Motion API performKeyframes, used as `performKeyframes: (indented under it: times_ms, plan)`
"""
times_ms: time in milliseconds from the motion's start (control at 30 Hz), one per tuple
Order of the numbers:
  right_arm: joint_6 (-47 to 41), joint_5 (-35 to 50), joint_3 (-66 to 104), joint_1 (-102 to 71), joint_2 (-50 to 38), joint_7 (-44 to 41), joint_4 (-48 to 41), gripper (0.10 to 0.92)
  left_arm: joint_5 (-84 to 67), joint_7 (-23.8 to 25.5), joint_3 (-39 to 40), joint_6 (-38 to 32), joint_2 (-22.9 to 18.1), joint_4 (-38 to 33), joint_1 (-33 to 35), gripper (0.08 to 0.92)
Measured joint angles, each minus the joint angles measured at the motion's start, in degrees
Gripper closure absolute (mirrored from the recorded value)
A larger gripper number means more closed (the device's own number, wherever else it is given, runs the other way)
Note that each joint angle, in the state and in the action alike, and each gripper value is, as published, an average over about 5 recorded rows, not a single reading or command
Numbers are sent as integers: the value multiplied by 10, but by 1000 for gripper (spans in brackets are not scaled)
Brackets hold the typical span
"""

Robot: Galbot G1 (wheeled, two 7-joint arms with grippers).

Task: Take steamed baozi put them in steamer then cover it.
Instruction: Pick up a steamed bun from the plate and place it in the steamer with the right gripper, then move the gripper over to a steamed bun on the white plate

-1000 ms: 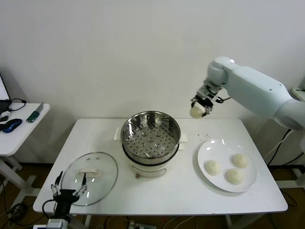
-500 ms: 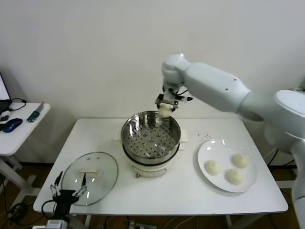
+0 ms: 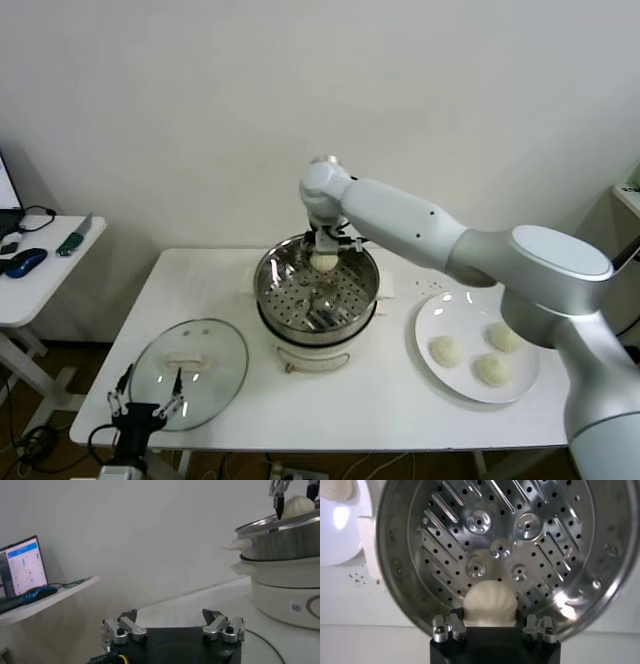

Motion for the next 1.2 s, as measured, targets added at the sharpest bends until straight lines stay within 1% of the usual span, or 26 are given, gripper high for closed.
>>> performKeyframes:
  times_ms: [267,367,467,533,700,833,933,1067,1200]
  plan:
    - [7,-46,16,-25,12,9,-14,340,1,-2,0,0,0,1,3,177]
    - [6,-53,20,-28,12,10,-14,297,1,-3,0,1,-1,1,3,177]
    - [5,-54,22,-28,10,8,-13,233,2,-4,0,1,-2,0,3,177]
    - [6,-51,22,-27,7,5,-11,211,2,-6,0,2,-2,-1,4,177]
    - [4,-24,21,-13,-4,-1,-3,203,1,-11,-3,3,-2,-2,6,177]
    - [-3,19,14,10,-22,-6,8,202,1,-14,-5,3,-2,-4,11,177]
    - [-16,70,-1,36,-44,-7,19,203,1,-15,-6,3,-2,-5,13,177]
    - [-59,168,-40,81,-88,-1,39,203,0,-16,-5,4,-2,-8,15,177]
    - [-137,287,-94,128,-147,12,72,203,0,-16,-3,5,-3,-10,14,177]
